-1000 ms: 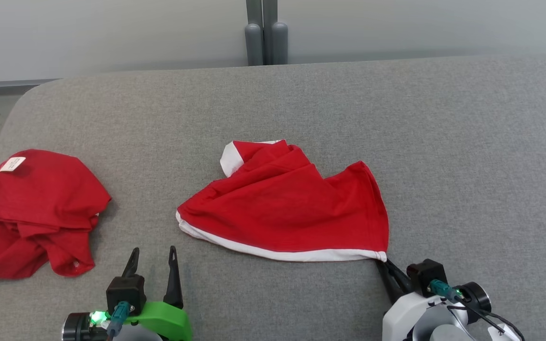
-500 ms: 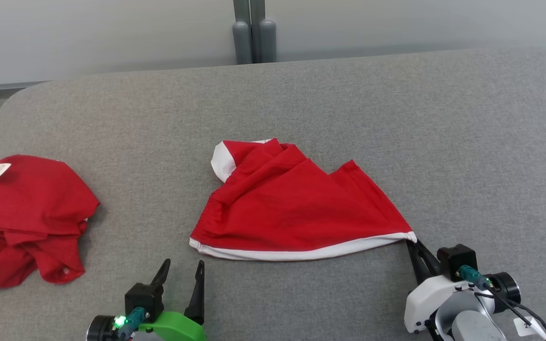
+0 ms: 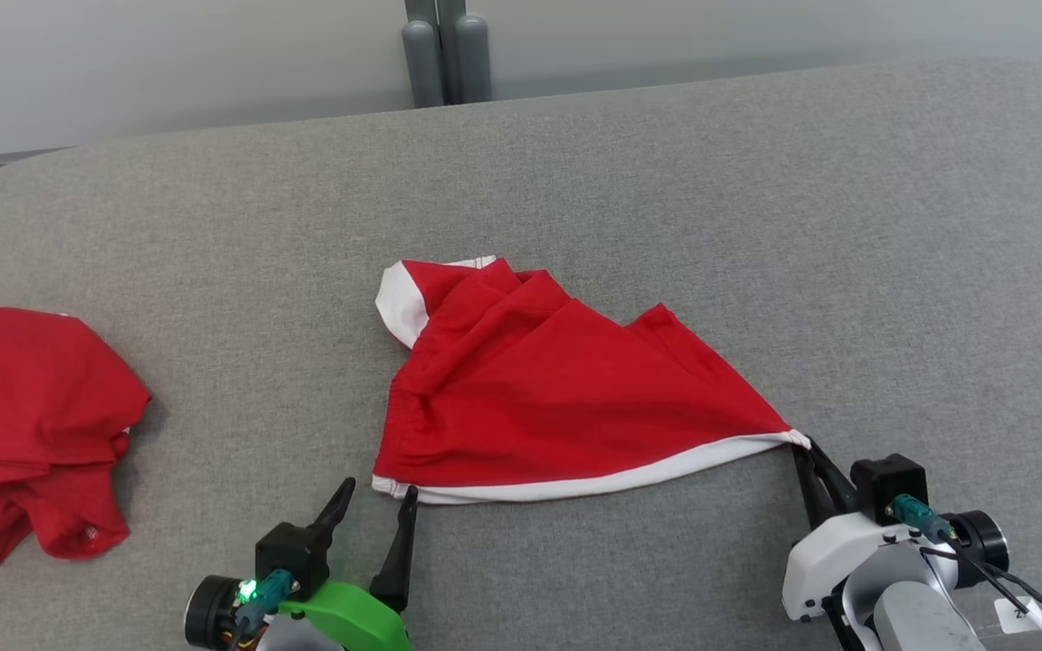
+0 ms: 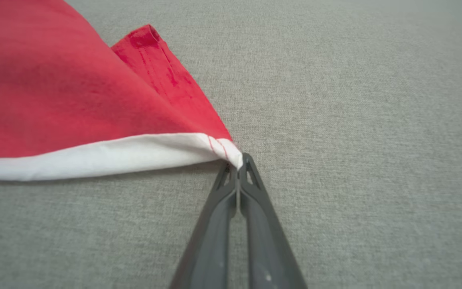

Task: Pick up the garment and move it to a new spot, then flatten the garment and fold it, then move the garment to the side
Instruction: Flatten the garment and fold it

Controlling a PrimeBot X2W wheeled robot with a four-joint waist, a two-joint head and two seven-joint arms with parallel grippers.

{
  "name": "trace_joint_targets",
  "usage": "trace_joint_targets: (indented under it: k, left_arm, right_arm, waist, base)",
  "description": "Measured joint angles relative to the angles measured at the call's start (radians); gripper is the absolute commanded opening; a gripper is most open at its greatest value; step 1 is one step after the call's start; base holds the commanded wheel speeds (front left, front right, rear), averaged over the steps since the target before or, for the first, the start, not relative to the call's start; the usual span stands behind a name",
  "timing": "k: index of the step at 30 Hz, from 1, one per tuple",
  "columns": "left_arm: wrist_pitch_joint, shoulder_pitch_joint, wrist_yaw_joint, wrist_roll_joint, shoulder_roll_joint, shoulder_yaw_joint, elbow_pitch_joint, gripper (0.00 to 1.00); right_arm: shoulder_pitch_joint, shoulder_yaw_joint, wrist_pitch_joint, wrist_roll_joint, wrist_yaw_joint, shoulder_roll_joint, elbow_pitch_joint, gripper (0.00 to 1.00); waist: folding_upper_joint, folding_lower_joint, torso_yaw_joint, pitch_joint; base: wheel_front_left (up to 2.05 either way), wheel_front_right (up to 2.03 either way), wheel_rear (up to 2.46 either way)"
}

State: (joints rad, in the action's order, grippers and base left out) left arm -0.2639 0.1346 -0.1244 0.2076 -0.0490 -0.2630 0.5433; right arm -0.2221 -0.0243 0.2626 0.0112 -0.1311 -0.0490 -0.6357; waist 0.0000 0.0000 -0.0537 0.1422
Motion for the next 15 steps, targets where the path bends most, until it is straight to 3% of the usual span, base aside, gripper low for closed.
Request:
trace_joint_targets:
  k: [14, 15]
  left_arm:
    - [0.000, 0.024, -0.005, 0.038, -0.008, -0.056, 0.005, 1.00]
    - [0.000, 0.025, -0.005, 0.039, -0.009, -0.058, 0.002, 0.89]
  right_arm:
    - [-0.011, -0.001, 0.000, -0.006, 0.000, 0.000, 0.009, 0.00]
    - [-0.013, -0.001, 0.000, -0.008, 0.000, 0.000, 0.009, 0.00]
  waist:
    - [0.0000, 0.0000, -0.013, 0.027]
    - [0.0000, 0.0000, -0.013, 0.029]
  base:
    - [0.00, 0.00, 0.00]
    - [0.00, 0.00, 0.00]
